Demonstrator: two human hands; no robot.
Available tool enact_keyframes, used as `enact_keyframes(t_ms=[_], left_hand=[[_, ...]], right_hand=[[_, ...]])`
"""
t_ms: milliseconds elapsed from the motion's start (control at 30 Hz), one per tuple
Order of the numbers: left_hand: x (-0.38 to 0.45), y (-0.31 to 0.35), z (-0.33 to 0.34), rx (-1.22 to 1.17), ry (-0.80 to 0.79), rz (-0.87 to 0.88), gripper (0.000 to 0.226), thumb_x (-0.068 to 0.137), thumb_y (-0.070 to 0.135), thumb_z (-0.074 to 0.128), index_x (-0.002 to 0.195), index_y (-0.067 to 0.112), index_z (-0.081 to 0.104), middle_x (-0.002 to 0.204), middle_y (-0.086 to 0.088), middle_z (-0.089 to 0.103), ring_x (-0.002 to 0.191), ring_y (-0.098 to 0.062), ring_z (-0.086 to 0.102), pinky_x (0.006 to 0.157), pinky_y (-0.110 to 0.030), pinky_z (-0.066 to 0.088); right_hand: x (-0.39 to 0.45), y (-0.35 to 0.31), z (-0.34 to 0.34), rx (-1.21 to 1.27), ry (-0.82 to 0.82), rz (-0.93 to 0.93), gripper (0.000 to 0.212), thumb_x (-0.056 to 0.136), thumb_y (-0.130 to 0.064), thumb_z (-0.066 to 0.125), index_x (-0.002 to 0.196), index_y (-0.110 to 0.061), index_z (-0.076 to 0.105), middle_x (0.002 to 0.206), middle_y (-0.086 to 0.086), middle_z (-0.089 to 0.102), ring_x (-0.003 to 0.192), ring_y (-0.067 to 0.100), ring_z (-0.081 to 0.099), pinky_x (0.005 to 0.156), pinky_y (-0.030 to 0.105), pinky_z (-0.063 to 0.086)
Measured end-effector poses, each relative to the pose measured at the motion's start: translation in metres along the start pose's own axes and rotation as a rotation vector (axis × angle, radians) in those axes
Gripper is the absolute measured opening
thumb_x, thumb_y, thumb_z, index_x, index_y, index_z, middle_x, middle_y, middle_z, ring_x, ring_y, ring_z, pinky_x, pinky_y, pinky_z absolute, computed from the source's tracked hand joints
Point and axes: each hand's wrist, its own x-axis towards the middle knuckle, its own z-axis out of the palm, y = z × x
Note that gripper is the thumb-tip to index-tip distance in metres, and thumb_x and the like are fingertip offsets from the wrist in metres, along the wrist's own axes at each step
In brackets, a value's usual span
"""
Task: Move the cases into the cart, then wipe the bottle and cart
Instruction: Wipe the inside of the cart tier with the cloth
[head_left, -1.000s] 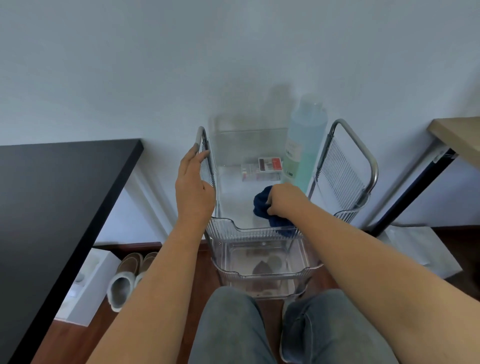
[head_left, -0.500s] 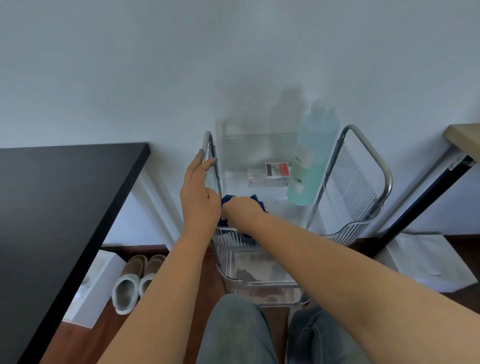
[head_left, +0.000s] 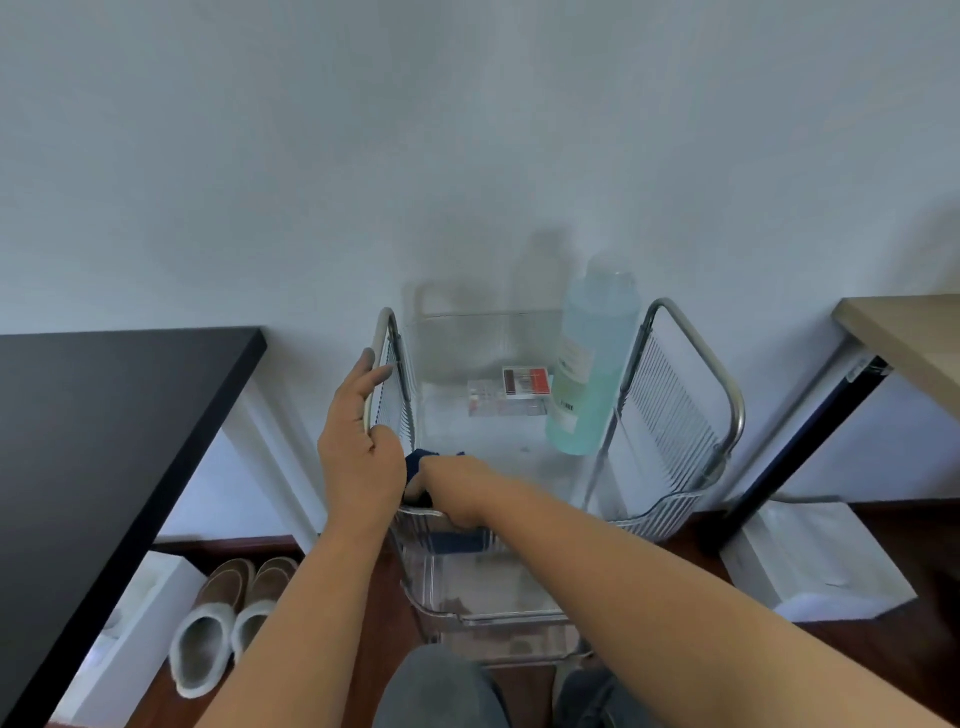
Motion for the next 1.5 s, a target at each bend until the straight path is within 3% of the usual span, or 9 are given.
enact_keyframes(t_ms=[167,333,433,633,867,1000,1100,1267,1500], left_hand=[[0.000,-0.001,-0.001,0.037,0.007,-0.004,0.085,0.070,-0.021,0.036,0.124,0.041,0.056,0.139,0.036,0.044,0.132,0.013,0.039,0.108,-0.035,0.044],[-0.001,0.001,-0.002,-0.016,-0.025,-0.056,0.087,0.071,-0.021,0.034,0.125,0.044,0.053,0.142,0.035,0.043,0.135,0.005,0.041,0.101,-0.054,0.048],[0.000,-0.002,0.000,-0.051,-0.031,-0.064,0.087,0.069,-0.020,0.034,0.125,0.044,0.054,0.141,0.037,0.043,0.134,-0.003,0.046,0.097,-0.063,0.047],[-0.001,-0.004,-0.003,-0.070,-0.037,-0.057,0.087,0.069,-0.018,0.033,0.124,0.046,0.053,0.141,0.038,0.043,0.135,-0.004,0.045,0.098,-0.063,0.046],[-0.004,-0.003,0.001,-0.102,-0.034,-0.054,0.084,0.068,-0.021,0.033,0.128,0.034,0.054,0.142,0.035,0.042,0.137,0.004,0.040,0.101,-0.058,0.046],[-0.004,-0.004,0.001,-0.124,-0.032,-0.052,0.083,0.069,-0.020,0.033,0.127,0.034,0.055,0.143,0.033,0.043,0.137,0.003,0.040,0.100,-0.057,0.047],[-0.004,-0.005,0.001,-0.127,-0.023,-0.052,0.083,0.068,-0.019,0.033,0.127,0.035,0.055,0.140,0.036,0.043,0.136,0.003,0.041,0.099,-0.058,0.048],[-0.004,-0.006,0.001,-0.119,-0.005,-0.055,0.082,0.068,-0.018,0.034,0.127,0.034,0.056,0.138,0.037,0.044,0.135,0.008,0.039,0.103,-0.050,0.047],[-0.004,-0.003,0.001,-0.115,0.008,-0.090,0.087,0.066,-0.019,0.033,0.120,0.045,0.055,0.135,0.041,0.044,0.133,-0.004,0.047,0.094,-0.061,0.049]], right_hand=[[-0.019,0.011,-0.008,0.059,-0.145,-0.025,0.035,0.080,0.004,0.051,0.060,-0.024,0.059,0.064,-0.007,0.050,0.065,0.020,0.046,0.062,0.032,0.040],[-0.050,0.043,-0.017,-0.005,-0.088,0.205,0.029,0.088,-0.022,0.065,0.116,-0.025,0.070,0.117,0.002,0.066,0.103,0.026,0.061,0.093,0.038,0.050],[-0.066,0.064,-0.018,-0.157,-0.130,0.399,0.024,0.093,-0.022,0.056,0.110,-0.011,0.067,0.108,0.004,0.065,0.112,0.027,0.059,0.094,0.036,0.047],[-0.083,0.085,-0.013,-0.258,-0.177,0.691,0.015,0.086,-0.020,0.053,0.096,-0.009,0.058,0.074,0.002,0.046,0.083,0.025,0.050,0.074,0.033,0.040],[-0.082,0.108,-0.014,-0.110,-0.118,0.918,0.015,0.088,-0.027,0.049,0.099,-0.018,0.054,0.076,0.003,0.047,0.086,0.029,0.056,0.074,0.039,0.047],[-0.069,0.103,-0.006,-0.018,-0.202,1.116,0.056,0.089,-0.038,0.043,0.142,-0.021,0.035,0.137,0.013,0.044,0.129,0.040,0.037,0.110,0.057,0.023],[-0.070,0.094,-0.007,-0.081,-0.217,1.098,0.065,0.088,-0.032,0.049,0.149,-0.017,0.030,0.151,0.010,0.031,0.139,0.037,0.028,0.108,0.060,0.026],[-0.077,0.085,-0.009,-0.293,-0.294,0.831,0.037,0.089,-0.015,0.048,0.123,-0.012,0.061,0.118,0.011,0.061,0.107,0.033,0.059,0.091,0.045,0.051],[-0.065,0.060,-0.008,-0.299,-0.316,0.707,0.015,0.089,-0.015,0.051,0.100,-0.013,0.062,0.096,0.005,0.056,0.084,0.026,0.052,0.073,0.036,0.045]])
